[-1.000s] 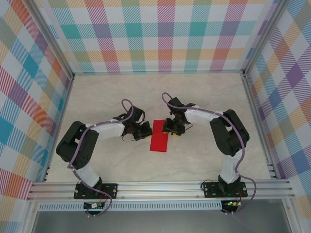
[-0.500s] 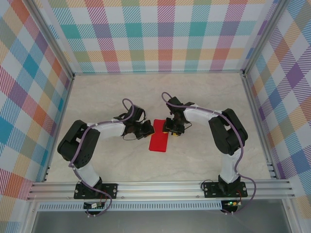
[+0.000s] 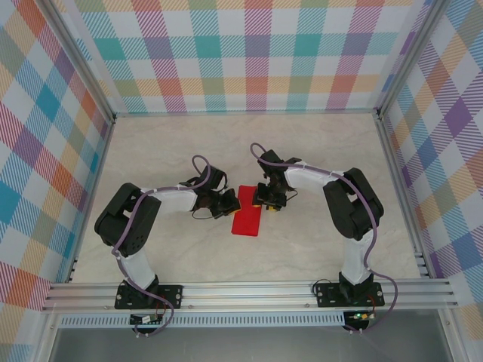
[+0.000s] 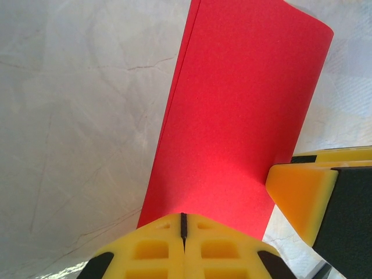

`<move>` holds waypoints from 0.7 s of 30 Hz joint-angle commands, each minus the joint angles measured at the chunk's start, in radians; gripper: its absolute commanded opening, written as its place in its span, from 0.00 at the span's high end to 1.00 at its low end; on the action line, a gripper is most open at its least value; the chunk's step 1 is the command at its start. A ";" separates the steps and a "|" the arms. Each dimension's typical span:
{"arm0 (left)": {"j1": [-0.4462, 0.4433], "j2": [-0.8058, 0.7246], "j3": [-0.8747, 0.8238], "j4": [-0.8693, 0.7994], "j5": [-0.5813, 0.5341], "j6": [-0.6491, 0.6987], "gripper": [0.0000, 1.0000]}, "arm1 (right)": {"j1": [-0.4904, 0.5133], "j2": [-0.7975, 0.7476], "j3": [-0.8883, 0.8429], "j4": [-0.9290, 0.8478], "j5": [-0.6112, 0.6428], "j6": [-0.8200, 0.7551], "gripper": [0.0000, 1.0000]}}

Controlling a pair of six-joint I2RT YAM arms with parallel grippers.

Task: Fold a paper plane with a square sheet of paper (pick it up from the middle)
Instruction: Hold the square sheet of paper at the center of the table.

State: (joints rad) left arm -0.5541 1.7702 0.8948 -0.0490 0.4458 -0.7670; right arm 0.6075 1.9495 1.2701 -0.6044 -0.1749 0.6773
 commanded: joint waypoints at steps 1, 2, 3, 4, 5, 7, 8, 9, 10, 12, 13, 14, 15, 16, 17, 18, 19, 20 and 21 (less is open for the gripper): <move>-0.006 -0.015 0.019 0.000 0.009 0.000 0.99 | 0.016 0.089 -0.036 0.036 -0.026 -0.069 0.55; -0.006 -0.018 0.019 -0.001 0.008 0.000 0.99 | 0.015 0.091 -0.038 0.037 -0.027 -0.080 0.54; -0.006 -0.019 0.018 -0.001 0.008 0.001 0.99 | 0.016 0.092 -0.040 0.037 -0.028 -0.086 0.55; -0.006 -0.020 0.019 -0.001 0.008 0.001 0.99 | 0.015 0.094 -0.040 0.035 -0.026 -0.087 0.54; -0.006 -0.021 0.019 -0.001 0.008 0.000 0.99 | 0.015 0.096 -0.040 0.035 -0.026 -0.085 0.55; -0.006 -0.020 0.019 -0.002 0.009 0.000 0.99 | 0.015 0.103 -0.037 0.037 -0.025 -0.075 0.54; -0.006 -0.019 0.019 -0.001 0.008 0.001 0.99 | 0.015 0.106 -0.036 0.037 -0.026 -0.070 0.54; -0.006 -0.020 0.018 -0.001 0.008 -0.001 0.99 | 0.015 0.110 -0.035 0.038 -0.025 -0.063 0.55; -0.006 -0.020 0.019 -0.001 0.009 -0.001 0.99 | 0.015 0.113 -0.034 0.035 -0.020 -0.054 0.54; -0.006 -0.022 0.019 -0.003 0.005 0.000 0.99 | 0.015 0.121 -0.028 0.028 -0.008 -0.035 0.54; -0.006 -0.026 0.017 -0.005 0.002 0.000 0.99 | 0.015 0.125 -0.026 0.025 -0.001 -0.023 0.55; -0.006 -0.030 0.016 -0.008 -0.007 -0.002 0.99 | 0.015 0.127 -0.025 0.021 0.003 -0.012 0.55; -0.006 -0.036 0.014 -0.012 -0.020 -0.003 0.99 | 0.015 0.130 -0.025 0.020 0.006 0.000 0.54; -0.006 -0.043 0.009 -0.016 -0.034 -0.002 0.99 | 0.015 0.132 -0.024 0.020 0.006 0.005 0.54; -0.006 -0.052 0.009 -0.022 -0.049 -0.004 0.99 | 0.015 0.134 -0.024 0.023 0.005 0.010 0.54; -0.006 -0.061 0.004 -0.027 -0.066 -0.006 0.99 | 0.015 0.135 -0.023 0.025 0.005 0.011 0.55; -0.006 -0.069 0.003 -0.032 -0.079 -0.006 0.99 | 0.015 0.135 -0.023 0.026 0.003 0.011 0.55; -0.006 -0.076 0.002 -0.042 -0.097 -0.006 0.99 | 0.015 0.136 -0.023 0.026 0.002 0.010 0.55; -0.006 -0.082 0.000 -0.048 -0.109 -0.006 0.99 | 0.015 0.137 -0.022 0.024 0.003 0.006 0.54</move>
State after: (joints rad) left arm -0.5541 1.7428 0.8944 -0.0578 0.3901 -0.7681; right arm 0.6056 1.9686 1.2915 -0.6312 -0.1730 0.6727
